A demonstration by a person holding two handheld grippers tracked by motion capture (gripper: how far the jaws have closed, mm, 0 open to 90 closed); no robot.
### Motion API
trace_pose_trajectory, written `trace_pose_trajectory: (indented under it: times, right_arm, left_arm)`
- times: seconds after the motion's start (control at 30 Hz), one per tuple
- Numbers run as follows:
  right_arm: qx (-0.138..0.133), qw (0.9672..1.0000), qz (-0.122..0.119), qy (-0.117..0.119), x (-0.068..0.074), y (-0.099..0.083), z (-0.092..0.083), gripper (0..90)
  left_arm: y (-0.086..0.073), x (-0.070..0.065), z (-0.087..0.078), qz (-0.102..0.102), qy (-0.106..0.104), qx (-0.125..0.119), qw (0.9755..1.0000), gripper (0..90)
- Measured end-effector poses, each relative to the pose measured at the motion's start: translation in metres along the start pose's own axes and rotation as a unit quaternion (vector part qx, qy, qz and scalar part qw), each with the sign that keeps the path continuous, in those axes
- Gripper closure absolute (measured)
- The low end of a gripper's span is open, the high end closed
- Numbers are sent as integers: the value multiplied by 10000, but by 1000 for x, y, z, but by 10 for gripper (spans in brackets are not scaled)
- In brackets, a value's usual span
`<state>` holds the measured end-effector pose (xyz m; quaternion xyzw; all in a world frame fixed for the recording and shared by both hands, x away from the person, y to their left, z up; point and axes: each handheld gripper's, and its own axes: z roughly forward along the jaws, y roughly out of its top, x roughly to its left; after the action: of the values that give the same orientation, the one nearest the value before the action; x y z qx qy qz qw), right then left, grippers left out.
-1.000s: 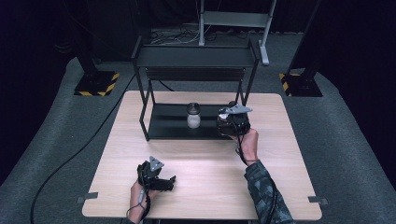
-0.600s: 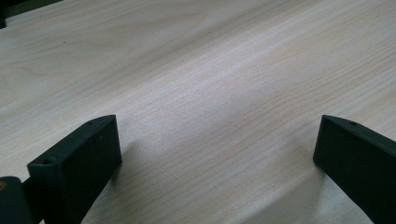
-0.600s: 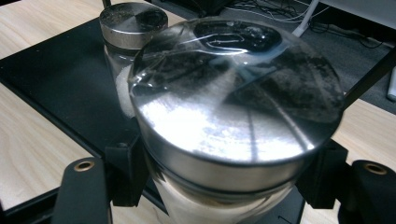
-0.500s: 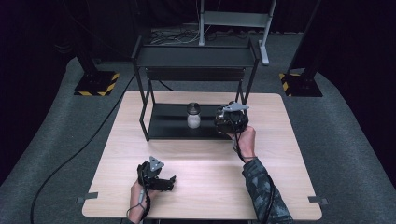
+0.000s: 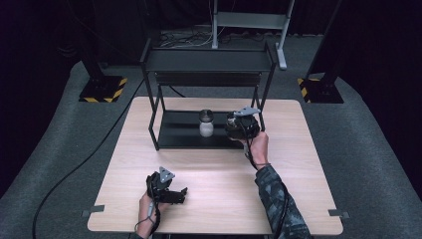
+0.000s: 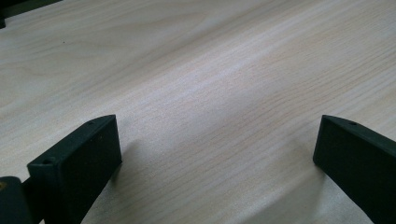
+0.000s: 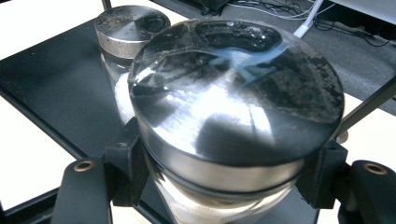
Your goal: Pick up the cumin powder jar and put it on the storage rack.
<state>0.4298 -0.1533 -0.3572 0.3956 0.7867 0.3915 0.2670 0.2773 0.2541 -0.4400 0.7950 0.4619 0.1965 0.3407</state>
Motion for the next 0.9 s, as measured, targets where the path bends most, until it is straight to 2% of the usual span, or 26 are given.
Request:
trace_pose_trajectory:
  times: [0.9]
  right_arm:
    - [96, 9998, 197, 39, -6, 4, 24, 305]
  left_arm:
    - [0, 0, 0, -4, -7, 2, 10000, 3]
